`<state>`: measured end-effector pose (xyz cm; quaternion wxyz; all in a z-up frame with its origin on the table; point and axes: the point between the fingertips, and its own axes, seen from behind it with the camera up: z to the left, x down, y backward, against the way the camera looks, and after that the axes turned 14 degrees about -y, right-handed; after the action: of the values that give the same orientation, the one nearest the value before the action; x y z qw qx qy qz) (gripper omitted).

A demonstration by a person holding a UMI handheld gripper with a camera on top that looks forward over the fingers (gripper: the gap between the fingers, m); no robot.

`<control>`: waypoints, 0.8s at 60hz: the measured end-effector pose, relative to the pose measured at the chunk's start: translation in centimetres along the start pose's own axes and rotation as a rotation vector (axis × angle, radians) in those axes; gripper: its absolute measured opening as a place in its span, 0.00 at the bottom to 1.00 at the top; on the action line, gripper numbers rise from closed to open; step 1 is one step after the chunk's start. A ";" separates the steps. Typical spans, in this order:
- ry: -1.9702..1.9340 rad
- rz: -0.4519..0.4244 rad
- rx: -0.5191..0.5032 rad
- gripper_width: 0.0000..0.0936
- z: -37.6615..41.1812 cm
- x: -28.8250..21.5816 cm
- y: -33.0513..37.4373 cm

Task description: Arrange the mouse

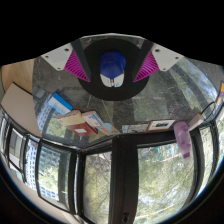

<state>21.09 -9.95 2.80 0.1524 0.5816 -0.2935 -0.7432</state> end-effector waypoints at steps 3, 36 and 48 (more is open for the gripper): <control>0.002 -0.018 0.007 0.91 0.1 -0.4 1.8; 0.054 -0.148 0.037 0.91 2.4 1.5 22.9; 0.066 -0.178 0.031 0.91 3.3 1.5 24.8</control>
<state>14.67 -29.31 17.39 0.0862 0.6317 -0.2472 -0.7297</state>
